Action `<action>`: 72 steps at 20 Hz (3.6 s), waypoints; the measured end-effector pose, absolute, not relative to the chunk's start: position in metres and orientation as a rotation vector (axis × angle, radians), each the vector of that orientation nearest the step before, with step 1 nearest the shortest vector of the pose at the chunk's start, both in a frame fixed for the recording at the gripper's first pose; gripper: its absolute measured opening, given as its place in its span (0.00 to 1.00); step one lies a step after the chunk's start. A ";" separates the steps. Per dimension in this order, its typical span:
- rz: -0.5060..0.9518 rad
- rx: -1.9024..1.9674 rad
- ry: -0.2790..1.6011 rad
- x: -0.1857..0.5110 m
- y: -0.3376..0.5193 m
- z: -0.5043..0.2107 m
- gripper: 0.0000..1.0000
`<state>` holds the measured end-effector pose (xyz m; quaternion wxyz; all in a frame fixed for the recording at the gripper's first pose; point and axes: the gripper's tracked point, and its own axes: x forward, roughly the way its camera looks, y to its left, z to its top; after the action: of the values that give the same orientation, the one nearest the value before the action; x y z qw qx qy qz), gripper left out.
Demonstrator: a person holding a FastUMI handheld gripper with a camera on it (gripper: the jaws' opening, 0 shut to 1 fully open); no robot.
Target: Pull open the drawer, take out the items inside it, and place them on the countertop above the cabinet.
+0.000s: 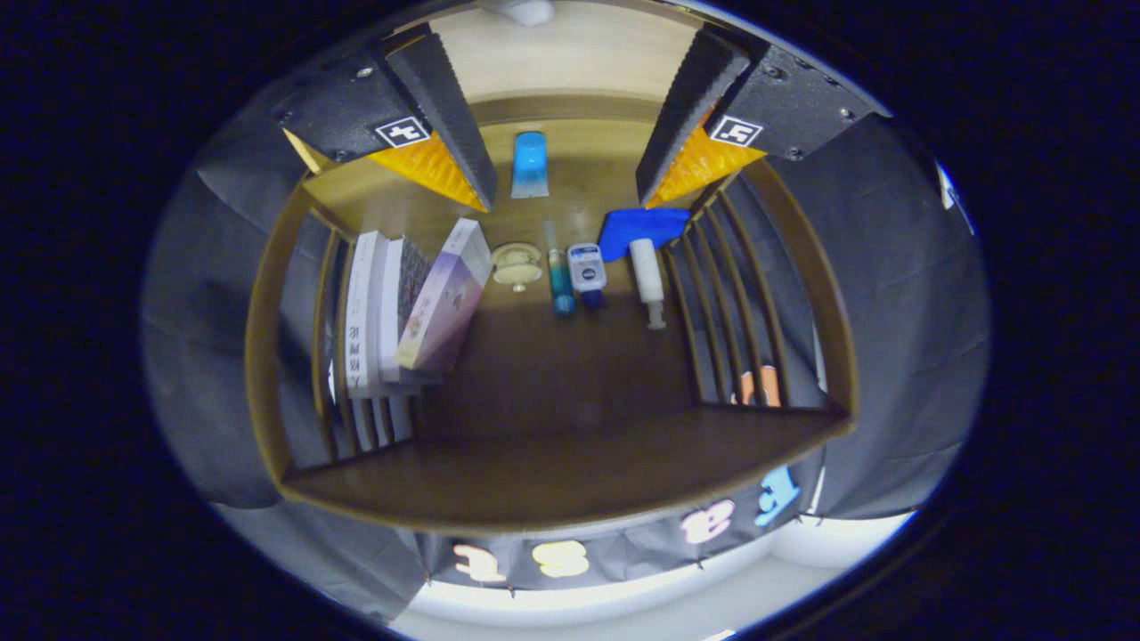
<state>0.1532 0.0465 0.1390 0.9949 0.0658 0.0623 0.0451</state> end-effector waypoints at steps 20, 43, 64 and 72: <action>-0.005 0.033 0.051 -0.022 0.021 -0.054 0.99; -0.043 -0.037 0.138 0.033 0.031 -0.127 0.99; -0.054 0.004 0.107 0.165 0.038 -0.109 0.99; -0.047 0.010 0.098 0.204 0.036 -0.106 0.99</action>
<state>0.2040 0.0362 -0.1058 0.9985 0.0050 0.0488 -0.0237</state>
